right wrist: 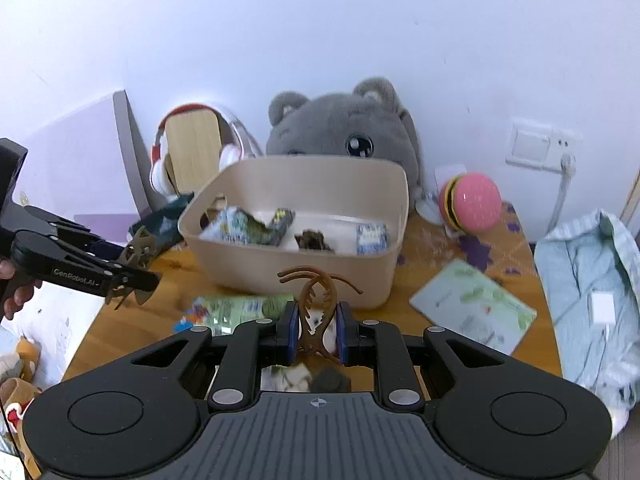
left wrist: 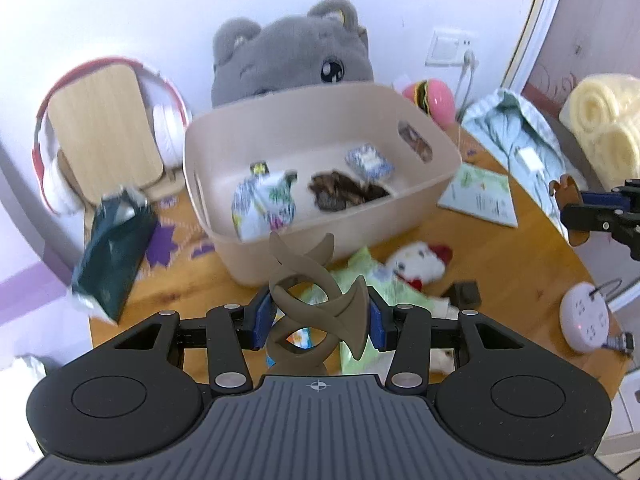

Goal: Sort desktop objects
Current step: 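Carry the clip and hair claw with both tools over the basket, then open both tools to drop the clip and hair claw into the basket, then move both tools back toward the remaining items on the table, then grasp the blue cartoon juice box with the left tool while the right tool grasps the dark grey block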

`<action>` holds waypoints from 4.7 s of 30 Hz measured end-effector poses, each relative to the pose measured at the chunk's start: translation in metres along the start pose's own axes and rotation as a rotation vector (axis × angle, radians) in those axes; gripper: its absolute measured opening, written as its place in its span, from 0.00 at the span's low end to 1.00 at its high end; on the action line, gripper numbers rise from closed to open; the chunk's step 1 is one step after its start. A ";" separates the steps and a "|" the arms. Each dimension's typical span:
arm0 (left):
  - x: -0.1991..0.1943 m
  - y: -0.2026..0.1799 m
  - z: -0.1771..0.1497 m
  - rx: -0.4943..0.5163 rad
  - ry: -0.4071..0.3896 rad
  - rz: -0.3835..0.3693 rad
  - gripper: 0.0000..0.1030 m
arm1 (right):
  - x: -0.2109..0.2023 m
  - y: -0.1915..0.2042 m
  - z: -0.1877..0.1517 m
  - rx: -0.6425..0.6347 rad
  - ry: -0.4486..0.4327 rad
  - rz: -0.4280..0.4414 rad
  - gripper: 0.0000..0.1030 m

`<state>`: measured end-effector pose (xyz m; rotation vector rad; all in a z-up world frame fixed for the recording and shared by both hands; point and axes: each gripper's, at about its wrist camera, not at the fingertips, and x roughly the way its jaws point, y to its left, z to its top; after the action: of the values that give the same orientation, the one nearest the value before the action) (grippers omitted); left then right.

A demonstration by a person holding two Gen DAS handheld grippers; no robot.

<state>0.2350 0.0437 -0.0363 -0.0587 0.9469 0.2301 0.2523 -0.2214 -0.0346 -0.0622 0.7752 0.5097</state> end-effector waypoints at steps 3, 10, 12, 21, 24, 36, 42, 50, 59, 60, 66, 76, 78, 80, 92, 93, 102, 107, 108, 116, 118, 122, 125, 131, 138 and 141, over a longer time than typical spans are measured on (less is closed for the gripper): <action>0.001 0.001 0.016 0.001 -0.021 0.006 0.46 | 0.001 -0.001 0.012 -0.010 -0.016 0.006 0.17; 0.010 0.005 0.052 -0.005 -0.066 0.044 0.46 | 0.015 -0.004 0.038 -0.017 -0.047 0.014 0.17; 0.015 0.007 0.062 -0.013 -0.076 0.052 0.46 | 0.022 -0.005 0.045 -0.015 -0.053 0.019 0.17; 0.047 0.013 0.090 -0.046 -0.062 0.085 0.46 | 0.064 -0.008 0.074 -0.041 -0.048 0.032 0.17; 0.062 0.011 0.094 -0.054 -0.043 0.086 0.46 | 0.081 -0.011 0.082 -0.042 -0.036 0.031 0.17; 0.117 -0.006 0.102 -0.005 0.020 0.118 0.46 | 0.145 -0.017 0.089 -0.065 0.043 0.003 0.17; 0.128 -0.012 0.110 0.019 0.012 0.123 0.46 | 0.165 -0.020 0.084 -0.083 0.088 -0.011 0.17; 0.140 -0.023 0.116 0.058 0.011 0.129 0.46 | 0.190 -0.017 0.082 -0.129 0.145 -0.019 0.17; 0.149 -0.006 0.116 -0.055 0.041 0.089 0.56 | 0.209 -0.012 0.077 -0.151 0.202 -0.027 0.20; 0.147 -0.005 0.115 -0.054 0.028 0.093 0.62 | 0.209 -0.013 0.077 -0.146 0.211 -0.026 0.30; 0.138 0.005 0.114 -0.114 0.001 0.123 0.74 | 0.203 -0.008 0.076 -0.166 0.199 -0.023 0.58; 0.103 0.020 0.102 -0.159 -0.053 0.127 0.75 | 0.172 -0.004 0.078 -0.159 0.137 -0.036 0.91; 0.093 0.023 0.097 -0.160 -0.067 0.124 0.75 | 0.163 -0.005 0.076 -0.153 0.125 -0.036 0.92; 0.084 0.025 0.091 -0.153 -0.077 0.119 0.75 | 0.155 -0.005 0.074 -0.147 0.116 -0.040 0.95; 0.051 0.035 0.034 -0.101 -0.047 0.103 0.76 | 0.122 -0.002 0.022 -0.203 0.132 -0.038 1.00; 0.050 0.036 0.029 -0.099 -0.042 0.109 0.76 | 0.121 -0.003 0.017 -0.203 0.142 -0.037 1.00; 0.066 0.039 -0.017 -0.077 0.072 0.119 0.76 | 0.117 -0.008 -0.029 -0.216 0.229 -0.056 1.00; 0.076 0.039 -0.030 -0.087 0.115 0.118 0.76 | 0.117 -0.011 -0.046 -0.310 0.235 -0.065 1.00; 0.079 0.039 -0.033 -0.085 0.124 0.116 0.76 | 0.117 -0.012 -0.049 -0.328 0.236 -0.064 1.00; 0.096 0.043 -0.044 -0.105 0.174 0.099 0.76 | 0.128 -0.009 -0.069 -0.502 0.255 -0.017 1.00; 0.099 0.043 -0.044 -0.112 0.182 0.094 0.76 | 0.132 -0.007 -0.075 -0.544 0.260 -0.008 0.98; 0.108 0.040 -0.046 -0.107 0.196 0.087 0.76 | 0.143 -0.007 -0.080 -0.546 0.286 0.013 0.92; 0.116 0.039 -0.048 -0.110 0.210 0.083 0.76 | 0.148 -0.008 -0.081 -0.532 0.289 0.026 0.88; 0.133 0.041 -0.049 -0.126 0.232 0.080 0.76 | 0.157 -0.010 -0.082 -0.533 0.293 0.048 0.83; 0.149 0.040 -0.050 -0.128 0.258 0.091 0.75 | 0.164 -0.010 -0.082 -0.521 0.290 0.066 0.73; 0.152 0.039 -0.052 -0.118 0.264 0.099 0.71 | 0.165 -0.009 -0.080 -0.514 0.288 0.083 0.67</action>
<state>0.2704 0.0995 -0.1876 -0.1542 1.1997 0.3766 0.3027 -0.1794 -0.2063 -0.5923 0.9134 0.7804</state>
